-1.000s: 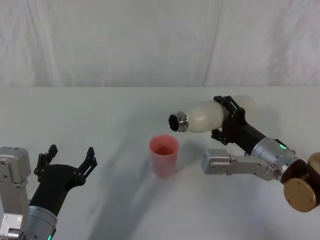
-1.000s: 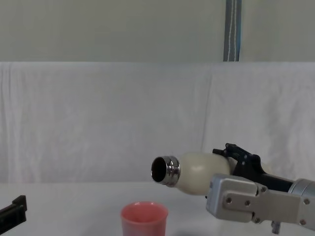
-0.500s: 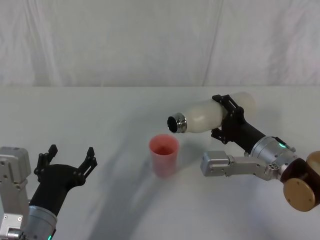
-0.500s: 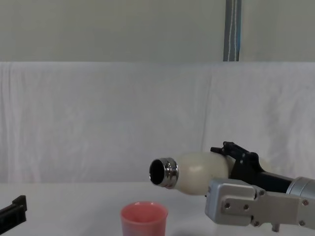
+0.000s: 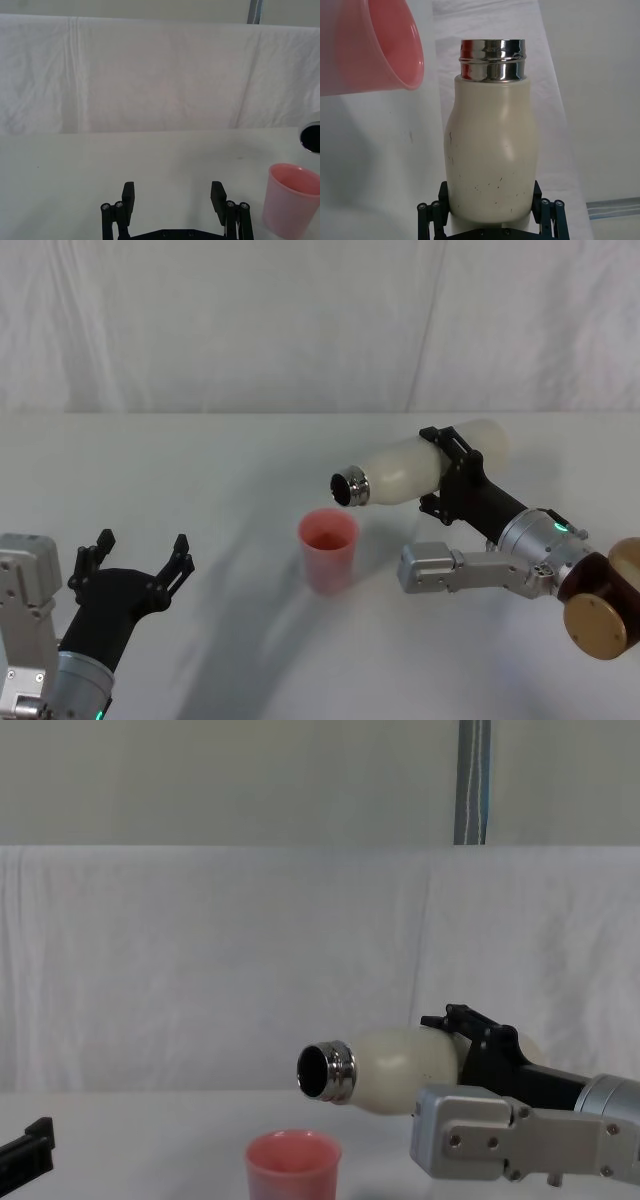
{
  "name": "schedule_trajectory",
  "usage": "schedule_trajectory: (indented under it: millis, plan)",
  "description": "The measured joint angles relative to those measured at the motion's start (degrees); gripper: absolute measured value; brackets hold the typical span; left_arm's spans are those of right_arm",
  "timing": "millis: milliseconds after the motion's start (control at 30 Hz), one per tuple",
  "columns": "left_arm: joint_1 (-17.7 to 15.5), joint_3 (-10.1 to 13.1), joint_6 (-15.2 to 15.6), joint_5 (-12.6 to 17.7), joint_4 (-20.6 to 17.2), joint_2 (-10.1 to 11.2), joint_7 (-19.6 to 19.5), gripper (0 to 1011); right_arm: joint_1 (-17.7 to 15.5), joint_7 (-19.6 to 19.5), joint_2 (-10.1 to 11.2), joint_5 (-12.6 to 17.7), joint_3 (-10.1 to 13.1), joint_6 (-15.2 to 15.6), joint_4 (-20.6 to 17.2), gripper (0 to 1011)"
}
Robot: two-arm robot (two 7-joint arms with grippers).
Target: Grasp the thermos with one hand and pour water into the cup lid.
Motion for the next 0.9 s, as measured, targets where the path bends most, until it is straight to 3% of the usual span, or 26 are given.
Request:
schedule_trajectory:
  millis: [900]
  plan:
    - [0.0,0.0,0.0,0.0,0.0,0.0,0.0,1001,0.59,-2.84,1.23,-3.54,-1.4,1.16,-0.37,950]
